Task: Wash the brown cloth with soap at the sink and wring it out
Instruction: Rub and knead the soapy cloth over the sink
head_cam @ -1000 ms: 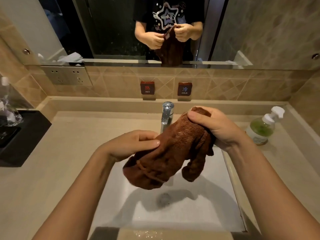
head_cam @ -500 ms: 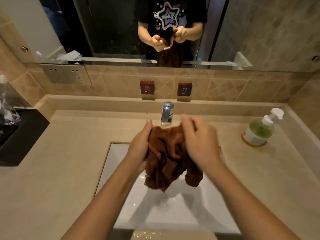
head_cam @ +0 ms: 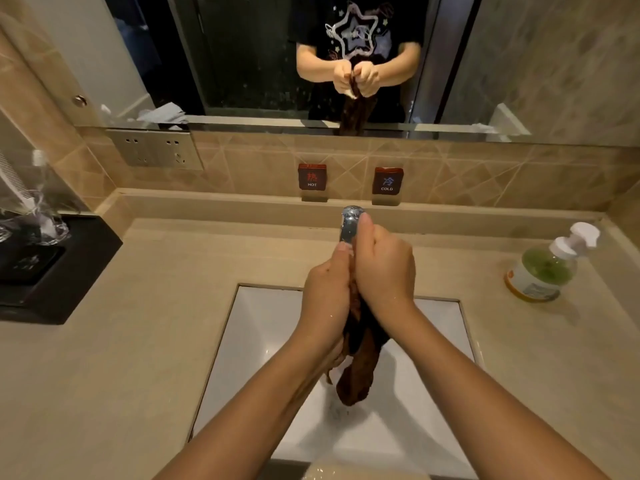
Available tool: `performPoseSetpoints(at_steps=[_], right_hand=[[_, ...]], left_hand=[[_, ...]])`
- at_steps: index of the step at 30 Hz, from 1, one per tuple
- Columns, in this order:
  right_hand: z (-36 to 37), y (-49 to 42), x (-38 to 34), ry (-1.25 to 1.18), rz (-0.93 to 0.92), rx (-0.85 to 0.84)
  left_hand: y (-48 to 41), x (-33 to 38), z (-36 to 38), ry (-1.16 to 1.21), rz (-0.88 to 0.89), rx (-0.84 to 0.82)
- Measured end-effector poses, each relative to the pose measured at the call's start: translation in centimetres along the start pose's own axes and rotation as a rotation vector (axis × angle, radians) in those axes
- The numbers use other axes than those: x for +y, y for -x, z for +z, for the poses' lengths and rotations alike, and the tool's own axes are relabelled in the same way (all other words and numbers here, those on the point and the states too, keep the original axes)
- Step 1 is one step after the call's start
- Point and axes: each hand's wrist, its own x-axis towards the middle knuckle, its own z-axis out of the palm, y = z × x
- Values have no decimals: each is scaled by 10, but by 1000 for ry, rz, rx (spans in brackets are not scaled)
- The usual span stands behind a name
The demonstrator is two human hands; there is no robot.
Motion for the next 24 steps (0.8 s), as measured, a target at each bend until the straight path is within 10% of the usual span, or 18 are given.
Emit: performPoseSetpoints(at_steps=[24], right_hand=[[12, -6, -8, -66, 67, 8]], left_hand=[[4, 13, -9, -43, -32, 29]])
